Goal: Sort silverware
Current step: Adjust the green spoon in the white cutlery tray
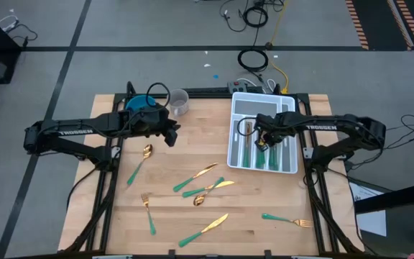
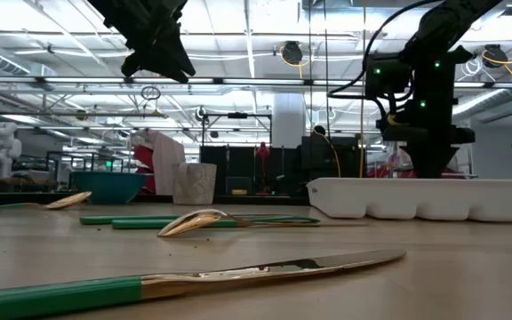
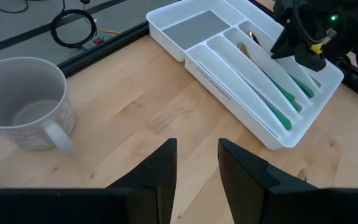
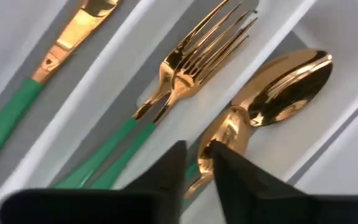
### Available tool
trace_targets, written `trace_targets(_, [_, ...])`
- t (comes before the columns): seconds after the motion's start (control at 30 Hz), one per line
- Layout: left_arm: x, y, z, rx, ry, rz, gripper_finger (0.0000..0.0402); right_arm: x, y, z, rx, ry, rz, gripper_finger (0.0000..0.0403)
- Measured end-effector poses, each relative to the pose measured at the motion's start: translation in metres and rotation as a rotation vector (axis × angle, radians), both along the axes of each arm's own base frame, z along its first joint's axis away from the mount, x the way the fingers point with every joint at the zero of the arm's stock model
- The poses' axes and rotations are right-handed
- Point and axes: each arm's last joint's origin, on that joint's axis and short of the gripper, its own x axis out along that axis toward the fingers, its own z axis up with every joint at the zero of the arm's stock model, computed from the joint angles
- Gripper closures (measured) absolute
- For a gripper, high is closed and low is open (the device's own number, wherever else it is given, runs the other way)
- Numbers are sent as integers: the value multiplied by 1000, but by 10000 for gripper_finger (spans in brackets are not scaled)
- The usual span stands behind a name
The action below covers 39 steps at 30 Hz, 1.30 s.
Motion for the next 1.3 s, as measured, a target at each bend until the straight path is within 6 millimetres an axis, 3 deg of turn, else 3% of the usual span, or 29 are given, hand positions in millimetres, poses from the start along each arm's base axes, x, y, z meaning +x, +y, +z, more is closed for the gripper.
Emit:
trace_targets(0.17, [0, 0, 0, 0, 0, 0, 278, -1, -1, -3, -37, 57, -26, 229])
trace_targets(0.3, [0, 0, 0, 0, -1, 0, 278, -4, 0, -3, -36, 88, -30, 201])
trace_targets(0.67, [0, 0, 0, -2, -1, 2, 278, -9, 3, -6, -19, 135, -8, 230])
trace_targets(1.3, [0, 0, 0, 0, 0, 0, 278, -10, 5, -20, -8, 92, 1, 229])
